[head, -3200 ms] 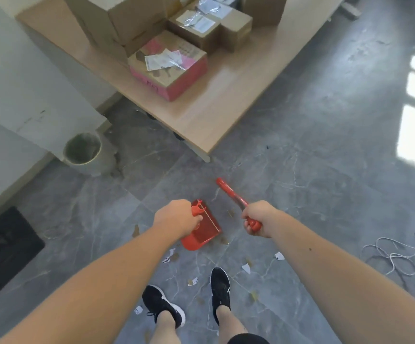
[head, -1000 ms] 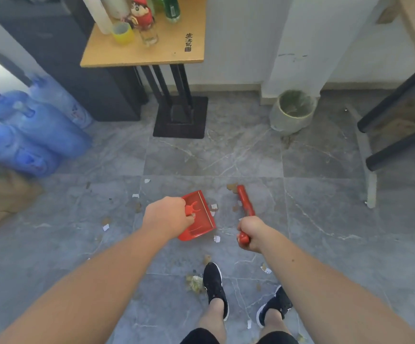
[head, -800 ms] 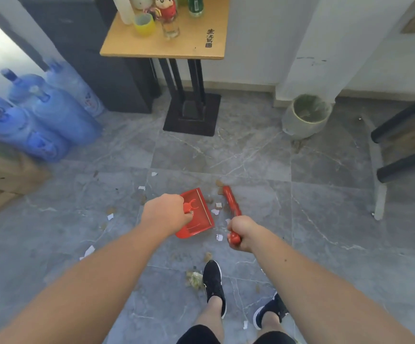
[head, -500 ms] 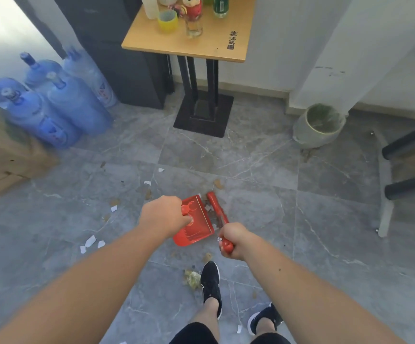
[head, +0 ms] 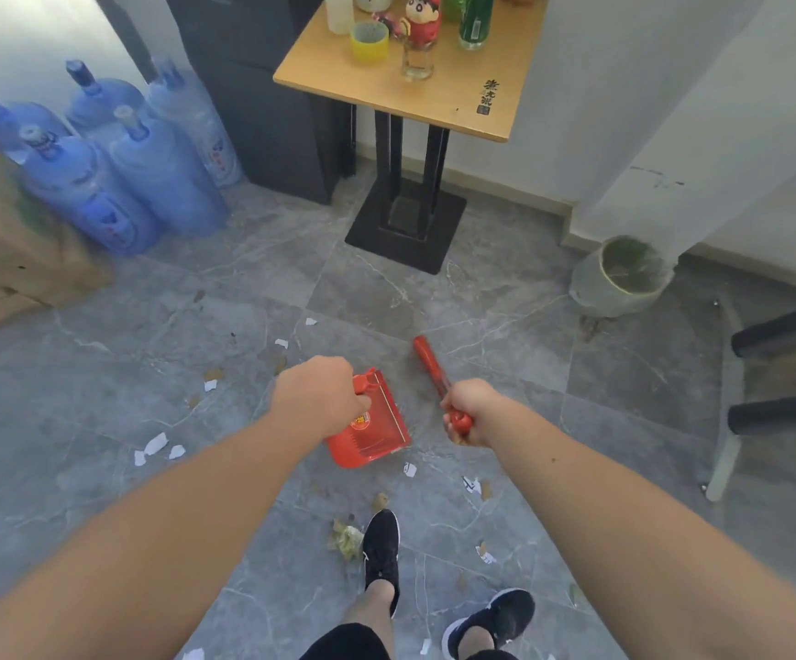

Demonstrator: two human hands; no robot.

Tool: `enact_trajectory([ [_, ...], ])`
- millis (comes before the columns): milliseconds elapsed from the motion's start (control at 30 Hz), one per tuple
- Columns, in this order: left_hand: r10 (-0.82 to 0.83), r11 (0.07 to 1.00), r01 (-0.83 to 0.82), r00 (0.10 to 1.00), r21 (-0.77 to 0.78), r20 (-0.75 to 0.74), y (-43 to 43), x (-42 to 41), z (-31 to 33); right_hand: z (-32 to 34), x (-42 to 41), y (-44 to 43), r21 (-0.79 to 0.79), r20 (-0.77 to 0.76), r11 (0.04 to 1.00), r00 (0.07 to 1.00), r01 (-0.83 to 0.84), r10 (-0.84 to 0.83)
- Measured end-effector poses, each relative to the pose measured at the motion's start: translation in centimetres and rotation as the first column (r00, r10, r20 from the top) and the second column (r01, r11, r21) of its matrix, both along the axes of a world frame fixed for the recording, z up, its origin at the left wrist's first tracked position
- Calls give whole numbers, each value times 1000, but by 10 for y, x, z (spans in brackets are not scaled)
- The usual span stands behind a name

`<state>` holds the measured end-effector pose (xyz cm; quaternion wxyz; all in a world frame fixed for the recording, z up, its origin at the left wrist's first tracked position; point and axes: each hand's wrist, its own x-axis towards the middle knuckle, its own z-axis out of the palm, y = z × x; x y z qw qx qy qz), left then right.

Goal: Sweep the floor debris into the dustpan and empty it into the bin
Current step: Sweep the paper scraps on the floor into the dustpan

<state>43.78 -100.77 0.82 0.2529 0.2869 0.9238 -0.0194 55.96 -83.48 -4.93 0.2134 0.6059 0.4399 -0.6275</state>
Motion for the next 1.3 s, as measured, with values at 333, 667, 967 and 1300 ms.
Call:
enact_trajectory([
  [333,-21,998,22,1000,55,-18,19,-20,-9,-6,-35,34,17,-28,999,998,52,-51],
  [667,85,995,-86,996,43,16,-11,-44,-20,-40,-59,24,43,74,992,990,-120,117],
  [967,257,965,-260,964,30,68,-72,-47,-13,-36,-51,-53,-4,77,952,949,-308,307],
  [1300,457,889,-457,889,-22,4,-143,12,-4,-39,-4,-99,-65,49,870,869,-489,492],
])
